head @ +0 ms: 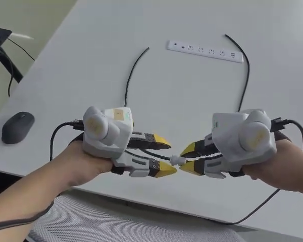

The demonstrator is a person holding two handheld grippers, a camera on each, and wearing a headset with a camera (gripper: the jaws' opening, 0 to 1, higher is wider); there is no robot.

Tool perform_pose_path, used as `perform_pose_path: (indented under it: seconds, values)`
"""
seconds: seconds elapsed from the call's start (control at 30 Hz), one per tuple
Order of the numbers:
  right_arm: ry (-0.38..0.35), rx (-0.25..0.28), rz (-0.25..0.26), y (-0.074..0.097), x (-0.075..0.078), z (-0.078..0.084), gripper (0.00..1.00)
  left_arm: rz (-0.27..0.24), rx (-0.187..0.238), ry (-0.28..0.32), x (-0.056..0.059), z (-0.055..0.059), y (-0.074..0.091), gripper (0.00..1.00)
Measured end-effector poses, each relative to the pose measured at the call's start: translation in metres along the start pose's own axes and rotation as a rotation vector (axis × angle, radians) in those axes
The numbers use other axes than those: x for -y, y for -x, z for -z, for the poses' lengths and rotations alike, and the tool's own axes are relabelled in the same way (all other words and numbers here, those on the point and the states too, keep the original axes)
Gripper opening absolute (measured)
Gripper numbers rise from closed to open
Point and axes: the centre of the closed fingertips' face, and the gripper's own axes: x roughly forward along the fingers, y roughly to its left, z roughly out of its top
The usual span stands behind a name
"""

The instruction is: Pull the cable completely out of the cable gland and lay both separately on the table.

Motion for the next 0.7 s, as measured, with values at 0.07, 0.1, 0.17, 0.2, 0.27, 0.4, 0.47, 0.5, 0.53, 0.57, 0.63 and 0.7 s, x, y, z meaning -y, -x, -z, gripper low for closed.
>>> perform_pose_path:
  seconds: [0.07, 0.1, 0.17, 0.2, 0.27, 0.4, 0.47, 0.5, 0.53, 0.57, 0.63, 0.7]
  values:
    - [0.002, -0.002, 0.001, 0.0006, 0.0003, 0.0015, 0.07, 0.01, -0.005, -0.004, 0.0011, 0.0007, -0.0016, 0.33]
    - [0.003, -0.002, 0.001, 0.0007, 0.0003, 0.002, 0.07, 0.014, -0.009, -0.006, 0.0014, 0.0013, -0.002, 0.32]
    - [0.008, 0.0, 0.0, 0.0014, 0.0002, 0.0021, 0.07, 0.017, -0.01, -0.01, 0.0013, 0.0021, -0.0027, 0.29]
    - [0.009, 0.002, 0.0, 0.0018, 0.0, 0.0018, 0.07, 0.019, -0.008, -0.015, 0.0013, 0.002, -0.003, 0.28]
    - [0.018, 0.005, 0.0, 0.0023, -0.0005, 0.0014, 0.07, 0.025, -0.006, -0.015, 0.0022, 0.0016, -0.0033, 0.25]
    - [0.044, 0.005, -0.005, 0.0017, -0.0012, 0.0026, 0.07, 0.04, -0.002, -0.025, 0.004, 0.0013, -0.0044, 0.2]
    - [0.06, 0.006, -0.004, 0.0015, -0.0006, 0.0027, 0.07, 0.05, -0.005, -0.024, 0.0054, 0.0019, -0.0053, 0.17]
    - [0.064, 0.007, -0.006, 0.0015, -0.0004, 0.0029, 0.07, 0.056, -0.007, -0.025, 0.0063, 0.0023, -0.0058, 0.17]
    - [0.071, 0.005, -0.006, 0.0014, 0.0, 0.0033, 0.07, 0.054, -0.007, -0.031, 0.006, 0.0026, -0.0064, 0.16]
    - [0.076, 0.005, -0.006, 0.0014, 0.0002, 0.0036, 0.07, 0.054, -0.008, -0.03, 0.0054, 0.0028, -0.0068, 0.16]
    - [0.078, 0.007, -0.009, 0.001, 0.0005, 0.0046, 0.07, 0.055, -0.009, -0.03, 0.0054, 0.0031, -0.0075, 0.16]
    - [0.097, 0.004, -0.005, 0.0006, 0.0013, 0.0059, 0.08, 0.053, -0.01, -0.033, 0.0049, 0.0034, -0.0082, 0.16]
